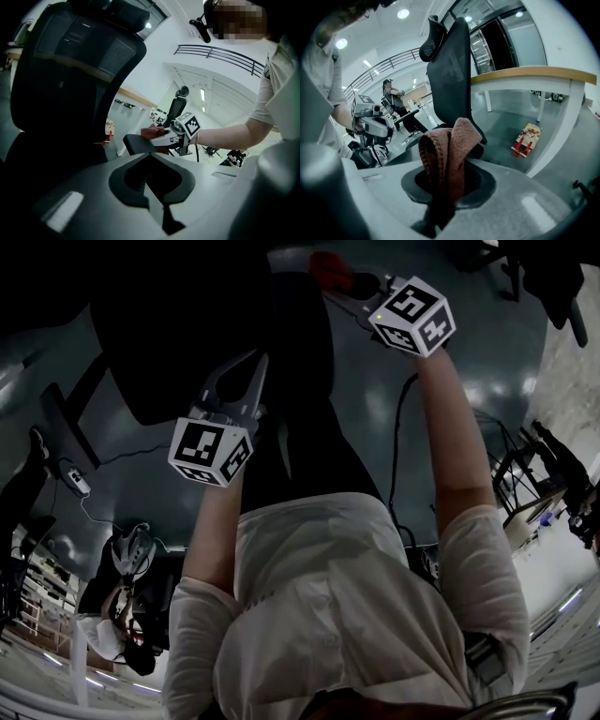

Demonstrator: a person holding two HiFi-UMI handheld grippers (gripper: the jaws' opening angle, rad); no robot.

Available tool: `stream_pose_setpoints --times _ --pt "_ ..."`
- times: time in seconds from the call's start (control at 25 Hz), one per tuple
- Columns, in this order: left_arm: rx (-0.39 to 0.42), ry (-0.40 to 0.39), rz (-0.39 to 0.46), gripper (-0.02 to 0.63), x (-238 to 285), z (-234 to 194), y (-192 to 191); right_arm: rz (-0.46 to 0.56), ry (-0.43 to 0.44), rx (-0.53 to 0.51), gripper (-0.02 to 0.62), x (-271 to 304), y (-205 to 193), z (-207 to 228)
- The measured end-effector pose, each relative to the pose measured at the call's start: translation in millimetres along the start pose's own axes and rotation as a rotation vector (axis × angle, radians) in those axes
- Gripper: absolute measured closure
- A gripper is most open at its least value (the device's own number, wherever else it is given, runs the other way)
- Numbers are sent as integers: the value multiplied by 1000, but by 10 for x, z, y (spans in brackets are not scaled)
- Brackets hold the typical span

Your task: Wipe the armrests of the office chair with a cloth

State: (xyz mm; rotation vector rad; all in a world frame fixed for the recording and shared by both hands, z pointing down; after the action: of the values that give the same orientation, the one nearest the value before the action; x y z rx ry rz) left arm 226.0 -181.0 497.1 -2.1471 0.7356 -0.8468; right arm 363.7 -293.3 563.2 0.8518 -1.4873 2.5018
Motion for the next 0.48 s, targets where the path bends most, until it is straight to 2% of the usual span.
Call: stream_pose_setpoints --times 0.48 --pt "36 -99 -34 589 -213 184 -163 70 -34 59 545 -320 -365 -504"
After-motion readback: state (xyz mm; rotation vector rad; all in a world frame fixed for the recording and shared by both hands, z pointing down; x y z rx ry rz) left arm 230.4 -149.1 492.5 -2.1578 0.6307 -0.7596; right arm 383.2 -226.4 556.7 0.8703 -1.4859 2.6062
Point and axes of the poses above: the fingertips, and each gripper's own axes: x forward along the fingers, z to its right, y out of its top, the point moved 4 cm from there along -x, backward along the fingers, and after that the axes turned 11 degrees about z, right-handed, at the moved point
